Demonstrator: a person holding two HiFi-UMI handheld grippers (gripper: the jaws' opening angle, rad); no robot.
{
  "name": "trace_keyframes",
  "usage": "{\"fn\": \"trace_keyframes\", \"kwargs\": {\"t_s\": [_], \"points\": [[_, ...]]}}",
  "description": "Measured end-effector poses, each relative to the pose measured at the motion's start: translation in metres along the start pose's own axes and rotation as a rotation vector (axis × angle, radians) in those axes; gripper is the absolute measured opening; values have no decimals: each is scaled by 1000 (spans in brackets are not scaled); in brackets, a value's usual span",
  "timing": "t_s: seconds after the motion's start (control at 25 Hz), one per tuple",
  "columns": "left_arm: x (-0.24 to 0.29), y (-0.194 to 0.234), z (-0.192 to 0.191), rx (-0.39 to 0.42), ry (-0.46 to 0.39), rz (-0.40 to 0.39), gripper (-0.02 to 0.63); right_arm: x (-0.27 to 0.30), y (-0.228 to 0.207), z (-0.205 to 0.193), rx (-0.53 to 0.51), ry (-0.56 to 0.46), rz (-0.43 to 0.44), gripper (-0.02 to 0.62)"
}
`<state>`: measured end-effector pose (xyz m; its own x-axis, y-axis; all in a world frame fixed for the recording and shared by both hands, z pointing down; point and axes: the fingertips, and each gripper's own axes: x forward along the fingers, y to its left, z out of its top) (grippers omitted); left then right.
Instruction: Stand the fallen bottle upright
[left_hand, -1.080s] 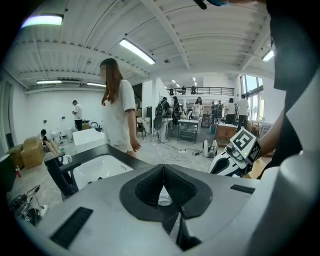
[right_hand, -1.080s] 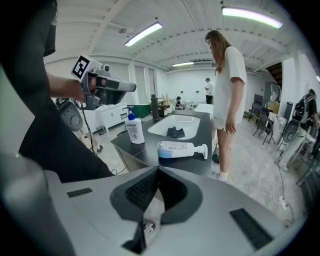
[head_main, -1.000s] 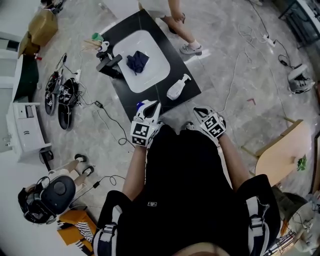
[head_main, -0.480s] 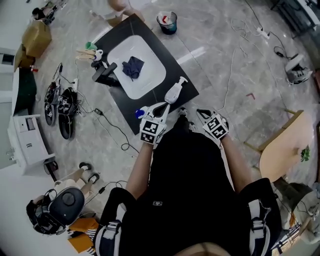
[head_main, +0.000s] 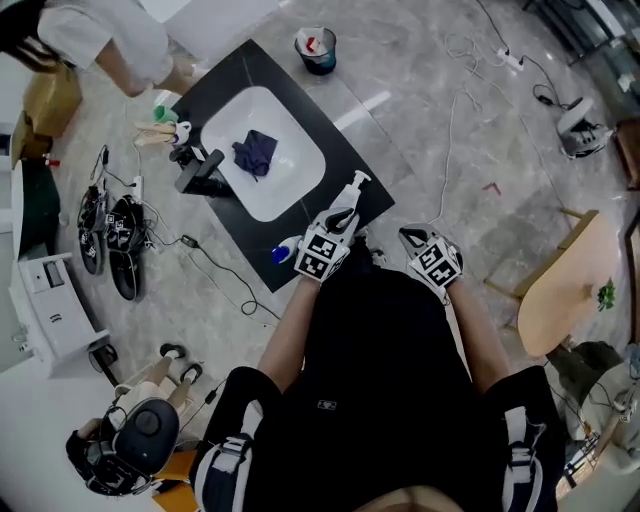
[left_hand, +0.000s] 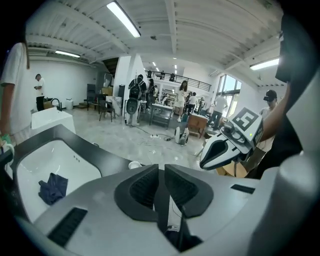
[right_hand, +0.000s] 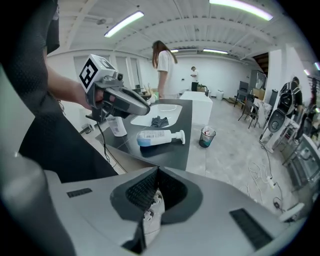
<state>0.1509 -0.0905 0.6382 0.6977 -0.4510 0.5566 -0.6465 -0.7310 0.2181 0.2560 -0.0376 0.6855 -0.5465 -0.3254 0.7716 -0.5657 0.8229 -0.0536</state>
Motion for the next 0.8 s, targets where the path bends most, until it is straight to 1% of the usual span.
{"fn": "trace_keyframes", "kwargs": {"t_s": [0.08, 0.12, 0.16, 0.2, 0.24, 0.32, 0.44, 0.52, 0.68, 0.8], "points": [[12, 5, -2, -14, 18, -9, 20, 0, -6, 1, 7, 17, -20, 60], [18, 6, -3, -27, 25, -21, 43, 1, -9, 0, 8, 28, -26, 60], [23, 8, -4, -42, 32, -35, 89, 2, -11, -1, 9, 39, -30, 60], [27, 9, -5, -54, 40, -48, 112, 3, -12, -1, 8, 48, -32, 60], [30, 12, -6, -60, 49, -55, 121, 5, -13, 0, 7, 55, -33, 60], [35, 20, -8, -57, 66, -46, 129, 10, -16, 2, 4, 66, -33, 60], [43, 34, -13, -50, 100, -7, 158, 17, -20, 5, 2, 78, -33, 60], [50, 40, -18, -47, 143, 3, 178, 22, -23, 7, -2, 83, -37, 60], [65, 47, -39, -43, 240, -3, 234, 29, -27, 12, -1, 90, -42, 60], [70, 50, -50, -47, 298, 13, 255, 31, -26, 15, 3, 91, -34, 60]]}}
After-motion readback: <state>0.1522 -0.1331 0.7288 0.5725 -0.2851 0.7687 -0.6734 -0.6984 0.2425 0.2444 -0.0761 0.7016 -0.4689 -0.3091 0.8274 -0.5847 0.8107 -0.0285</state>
